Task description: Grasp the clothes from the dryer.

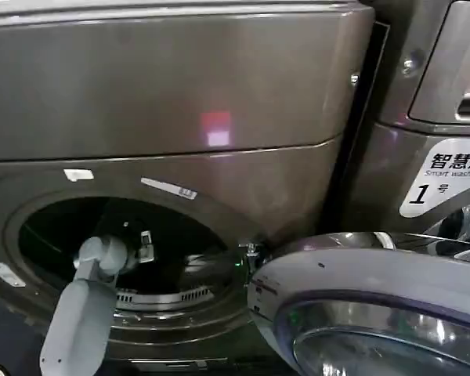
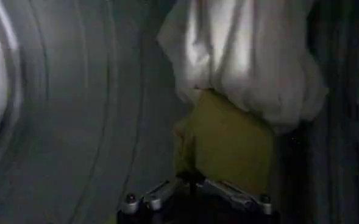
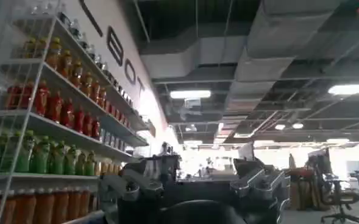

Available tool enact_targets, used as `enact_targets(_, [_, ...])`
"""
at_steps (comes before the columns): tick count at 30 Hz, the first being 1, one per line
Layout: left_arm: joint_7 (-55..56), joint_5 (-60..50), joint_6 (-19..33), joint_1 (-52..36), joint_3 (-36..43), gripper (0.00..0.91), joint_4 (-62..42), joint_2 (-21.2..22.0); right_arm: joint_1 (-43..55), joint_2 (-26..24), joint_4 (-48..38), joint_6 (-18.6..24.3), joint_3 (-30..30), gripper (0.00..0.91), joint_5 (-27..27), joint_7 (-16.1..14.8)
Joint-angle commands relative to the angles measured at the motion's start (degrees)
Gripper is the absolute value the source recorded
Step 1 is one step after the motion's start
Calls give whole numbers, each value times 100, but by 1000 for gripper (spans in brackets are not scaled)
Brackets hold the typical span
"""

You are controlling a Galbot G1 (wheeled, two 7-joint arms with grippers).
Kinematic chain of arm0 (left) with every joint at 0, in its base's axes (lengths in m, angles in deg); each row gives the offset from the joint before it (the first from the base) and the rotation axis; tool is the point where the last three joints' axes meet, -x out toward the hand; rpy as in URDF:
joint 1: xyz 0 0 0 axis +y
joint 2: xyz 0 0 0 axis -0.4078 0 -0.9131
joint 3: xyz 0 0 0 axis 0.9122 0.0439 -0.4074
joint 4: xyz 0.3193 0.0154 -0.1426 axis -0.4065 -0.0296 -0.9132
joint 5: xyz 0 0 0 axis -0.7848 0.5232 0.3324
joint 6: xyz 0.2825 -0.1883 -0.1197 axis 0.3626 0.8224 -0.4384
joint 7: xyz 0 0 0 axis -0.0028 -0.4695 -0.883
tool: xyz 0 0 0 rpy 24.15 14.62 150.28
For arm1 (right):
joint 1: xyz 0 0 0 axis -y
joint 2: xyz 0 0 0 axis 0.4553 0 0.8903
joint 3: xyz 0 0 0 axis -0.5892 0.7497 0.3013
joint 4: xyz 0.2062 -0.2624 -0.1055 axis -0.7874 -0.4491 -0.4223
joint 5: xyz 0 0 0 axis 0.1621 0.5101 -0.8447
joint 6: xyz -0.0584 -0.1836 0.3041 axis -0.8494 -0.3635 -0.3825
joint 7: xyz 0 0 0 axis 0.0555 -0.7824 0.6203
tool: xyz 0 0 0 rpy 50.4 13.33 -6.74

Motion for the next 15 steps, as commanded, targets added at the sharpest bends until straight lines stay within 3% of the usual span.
enact_targets(1, [2749,1587,-1227,-15,-131,0,595,306,27,-1,36,-25,39,907,16,5])
enact_targets(5, [3765,2157,-1618,-124,-114,0,708,480,22,-9,67,-23,49,907,9,5])
enact_targets(11, [5302,3229,-1602,-275,-76,0,671,765,-1,5,85,10,66,907,6,15])
enact_targets(15, [5750,3566,-1630,-362,-134,0,694,864,-12,-6,75,26,59,907,1,10])
